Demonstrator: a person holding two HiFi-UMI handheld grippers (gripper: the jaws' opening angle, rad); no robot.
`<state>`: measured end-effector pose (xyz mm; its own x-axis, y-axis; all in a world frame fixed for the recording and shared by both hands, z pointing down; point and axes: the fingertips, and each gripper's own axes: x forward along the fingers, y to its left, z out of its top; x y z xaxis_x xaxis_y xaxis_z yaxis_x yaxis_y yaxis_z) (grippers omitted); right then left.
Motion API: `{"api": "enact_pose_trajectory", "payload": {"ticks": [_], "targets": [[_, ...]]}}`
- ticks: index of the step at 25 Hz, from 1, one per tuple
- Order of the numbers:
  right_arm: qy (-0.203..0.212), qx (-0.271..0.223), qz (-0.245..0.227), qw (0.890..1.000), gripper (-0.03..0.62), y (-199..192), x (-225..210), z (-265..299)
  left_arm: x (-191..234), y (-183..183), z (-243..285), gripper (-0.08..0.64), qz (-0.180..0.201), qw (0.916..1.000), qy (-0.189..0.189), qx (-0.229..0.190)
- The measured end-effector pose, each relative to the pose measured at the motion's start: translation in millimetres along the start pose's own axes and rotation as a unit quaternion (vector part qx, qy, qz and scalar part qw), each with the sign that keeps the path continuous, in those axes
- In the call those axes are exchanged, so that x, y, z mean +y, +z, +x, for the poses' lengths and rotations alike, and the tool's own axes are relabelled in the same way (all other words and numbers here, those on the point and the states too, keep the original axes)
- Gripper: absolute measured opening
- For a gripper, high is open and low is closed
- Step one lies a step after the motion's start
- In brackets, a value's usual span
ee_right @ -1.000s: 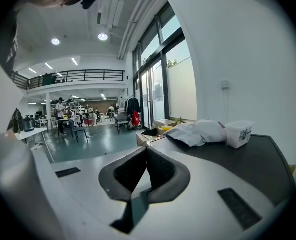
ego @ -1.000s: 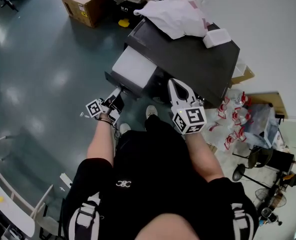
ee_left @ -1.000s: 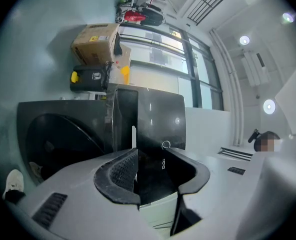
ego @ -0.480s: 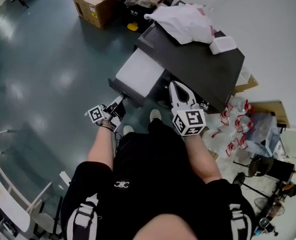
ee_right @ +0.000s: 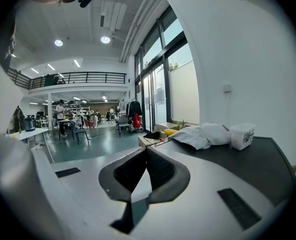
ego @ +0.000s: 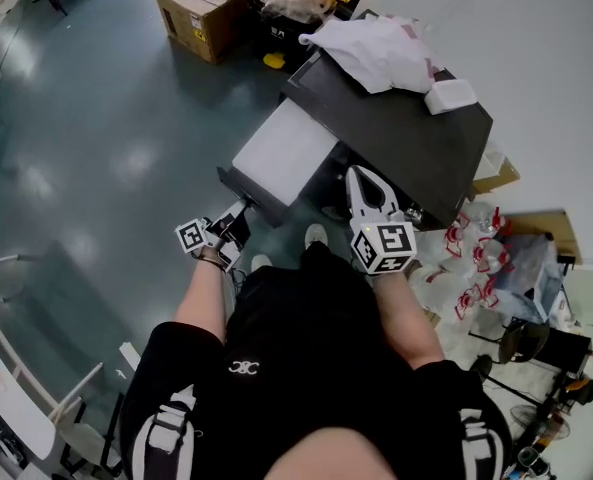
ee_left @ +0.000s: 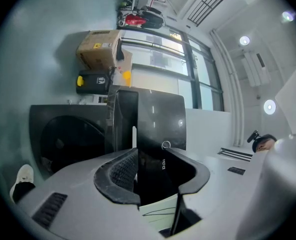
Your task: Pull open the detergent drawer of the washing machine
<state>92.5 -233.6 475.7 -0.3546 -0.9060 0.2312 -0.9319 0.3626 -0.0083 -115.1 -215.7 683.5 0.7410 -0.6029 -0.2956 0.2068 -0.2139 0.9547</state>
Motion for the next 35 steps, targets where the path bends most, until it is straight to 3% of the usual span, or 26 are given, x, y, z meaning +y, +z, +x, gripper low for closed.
{"api": "enact_pose_trajectory", "payload": {"ticks": [21, 30, 35], "targets": [[0.014, 0.002, -0.002, 1.000, 0.002, -2, 28, -1, -12, -4, -38, 0.167, -0.005, 1.0000, 0.001, -0.004], [0.013, -0.001, 0.002, 1.000, 0.002, -1, 29, -1, -16, -8, -43, 0.167, -0.003, 0.9999, 0.006, 0.012], [0.012, 0.004, 0.002, 1.000, 0.002, -5, 28, 0, -9, -4, -61, 0.167, -0.011, 0.9997, 0.015, -0.015]]}}
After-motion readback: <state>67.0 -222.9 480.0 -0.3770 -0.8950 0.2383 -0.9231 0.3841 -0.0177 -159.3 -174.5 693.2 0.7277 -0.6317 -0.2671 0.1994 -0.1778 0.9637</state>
